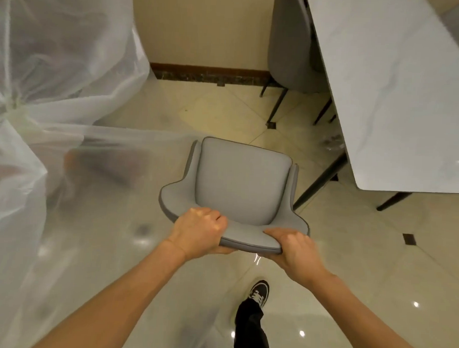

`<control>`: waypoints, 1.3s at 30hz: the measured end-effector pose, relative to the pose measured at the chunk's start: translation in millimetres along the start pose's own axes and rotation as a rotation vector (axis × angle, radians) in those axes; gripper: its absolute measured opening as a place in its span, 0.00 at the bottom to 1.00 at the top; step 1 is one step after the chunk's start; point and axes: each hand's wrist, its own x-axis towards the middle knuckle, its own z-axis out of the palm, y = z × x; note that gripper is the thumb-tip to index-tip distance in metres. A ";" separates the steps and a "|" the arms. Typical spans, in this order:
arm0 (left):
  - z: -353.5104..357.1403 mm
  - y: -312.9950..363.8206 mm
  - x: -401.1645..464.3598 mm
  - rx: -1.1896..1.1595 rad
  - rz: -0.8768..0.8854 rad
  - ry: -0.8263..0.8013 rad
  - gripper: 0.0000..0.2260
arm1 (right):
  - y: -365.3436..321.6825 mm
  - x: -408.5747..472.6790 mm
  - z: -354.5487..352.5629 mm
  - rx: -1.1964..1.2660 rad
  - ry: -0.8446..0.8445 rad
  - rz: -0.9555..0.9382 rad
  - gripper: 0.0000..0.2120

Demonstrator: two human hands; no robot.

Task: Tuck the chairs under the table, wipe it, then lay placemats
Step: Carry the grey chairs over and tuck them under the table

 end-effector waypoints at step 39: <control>23.0 -244.8 321.1 -0.055 0.367 -0.309 0.29 | 42.6 290.3 -82.7 0.030 0.279 0.514 0.23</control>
